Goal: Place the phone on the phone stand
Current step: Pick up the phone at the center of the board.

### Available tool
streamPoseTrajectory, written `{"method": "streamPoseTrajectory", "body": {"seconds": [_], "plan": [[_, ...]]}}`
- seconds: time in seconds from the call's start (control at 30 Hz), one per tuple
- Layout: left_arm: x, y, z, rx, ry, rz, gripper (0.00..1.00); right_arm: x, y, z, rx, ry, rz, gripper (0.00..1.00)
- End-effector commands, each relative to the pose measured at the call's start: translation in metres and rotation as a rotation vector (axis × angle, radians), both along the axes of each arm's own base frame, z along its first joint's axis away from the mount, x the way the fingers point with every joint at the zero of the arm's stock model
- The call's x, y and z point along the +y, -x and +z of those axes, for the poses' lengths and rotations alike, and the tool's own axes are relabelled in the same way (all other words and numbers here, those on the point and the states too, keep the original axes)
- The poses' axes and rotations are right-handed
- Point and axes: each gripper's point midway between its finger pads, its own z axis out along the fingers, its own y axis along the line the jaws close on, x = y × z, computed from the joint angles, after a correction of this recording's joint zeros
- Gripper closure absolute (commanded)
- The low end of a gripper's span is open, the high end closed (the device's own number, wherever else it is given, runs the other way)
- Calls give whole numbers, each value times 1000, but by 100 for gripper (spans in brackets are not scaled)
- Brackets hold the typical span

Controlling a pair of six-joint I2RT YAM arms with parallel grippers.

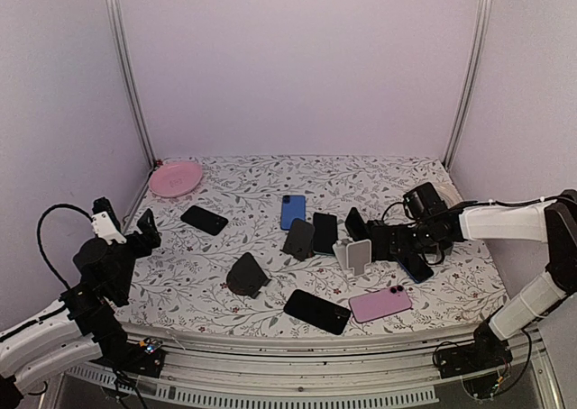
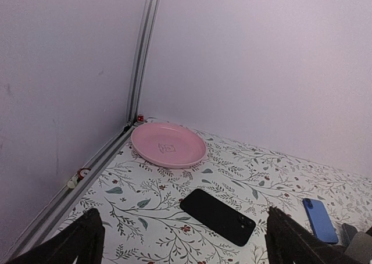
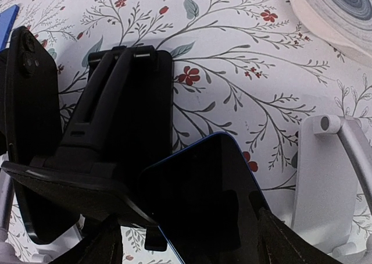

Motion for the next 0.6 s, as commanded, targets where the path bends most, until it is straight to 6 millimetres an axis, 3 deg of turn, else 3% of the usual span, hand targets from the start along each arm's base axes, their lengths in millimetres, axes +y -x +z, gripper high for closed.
{"method": "streamPoseTrajectory", "body": {"seconds": [0.0, 0.27, 0.57], "plan": [[4, 1, -4, 4, 4, 12, 3, 2, -7, -12, 3, -26, -4, 19], [3, 0, -4, 5, 4, 10, 3, -7, -8, -30, 36, -40, -20, 7], [4, 0, -5, 7, 3, 12, 3, -5, -4, -46, 83, -92, -27, 3]]}}
